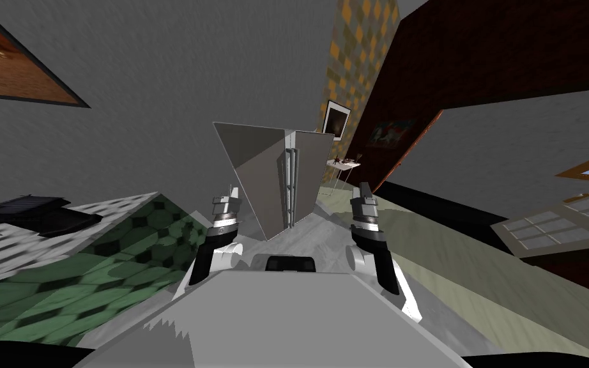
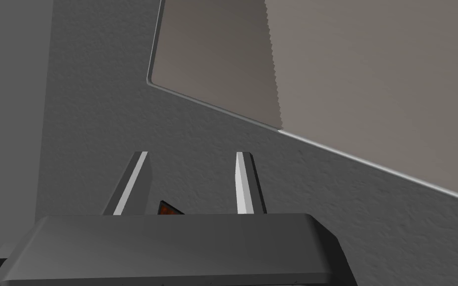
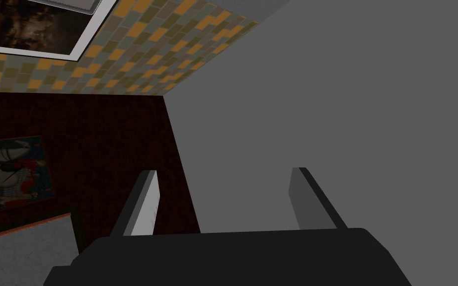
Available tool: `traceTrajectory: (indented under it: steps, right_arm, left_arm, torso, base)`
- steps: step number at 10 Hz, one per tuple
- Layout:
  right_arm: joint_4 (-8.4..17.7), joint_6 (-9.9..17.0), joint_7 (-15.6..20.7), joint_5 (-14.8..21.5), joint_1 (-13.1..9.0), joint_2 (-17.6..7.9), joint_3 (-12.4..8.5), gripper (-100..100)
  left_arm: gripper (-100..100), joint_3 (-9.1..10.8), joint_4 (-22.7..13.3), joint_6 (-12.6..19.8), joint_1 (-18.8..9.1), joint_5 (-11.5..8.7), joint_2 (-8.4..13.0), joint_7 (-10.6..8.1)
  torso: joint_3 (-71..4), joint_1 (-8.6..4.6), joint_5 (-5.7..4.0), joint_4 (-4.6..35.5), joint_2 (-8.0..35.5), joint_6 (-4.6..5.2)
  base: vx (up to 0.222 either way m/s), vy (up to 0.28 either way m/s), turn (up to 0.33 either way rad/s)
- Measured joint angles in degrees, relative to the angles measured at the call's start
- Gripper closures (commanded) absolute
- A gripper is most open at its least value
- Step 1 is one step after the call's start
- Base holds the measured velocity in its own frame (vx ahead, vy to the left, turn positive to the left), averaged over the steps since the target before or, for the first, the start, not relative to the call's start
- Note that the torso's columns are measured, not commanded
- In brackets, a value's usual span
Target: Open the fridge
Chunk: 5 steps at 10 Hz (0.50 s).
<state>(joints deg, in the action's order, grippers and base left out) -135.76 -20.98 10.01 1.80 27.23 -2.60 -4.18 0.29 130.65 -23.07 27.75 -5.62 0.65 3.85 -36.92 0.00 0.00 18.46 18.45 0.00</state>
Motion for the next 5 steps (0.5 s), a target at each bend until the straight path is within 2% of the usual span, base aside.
traceTrajectory:
  steps: [4, 5]
  right_arm:
    - [0.00, 0.00, 0.00, 0.00, 0.00, 0.00, 0.00, 0]
    - [0.00, 0.00, 0.00, 0.00, 0.00, 0.00, 0.00, 0]
  left_arm:
    - [0, 0.00, 0.00, 0.00, 0.00, 0.00, 0.00, 0.00]
    - [-100, 0.00, 0.00, 0.00, 0.00, 0.00, 0.00, 0.00]
  torso:
    - [-33.81, 0.00, 0.00, 16.92, 16.93, 0.00]
    - [-42.27, 0.00, 0.00, 21.14, 21.16, 0.00]
  base:
    - [0.000, 0.000, 0.000]
    - [0.034, -0.041, 0.026]
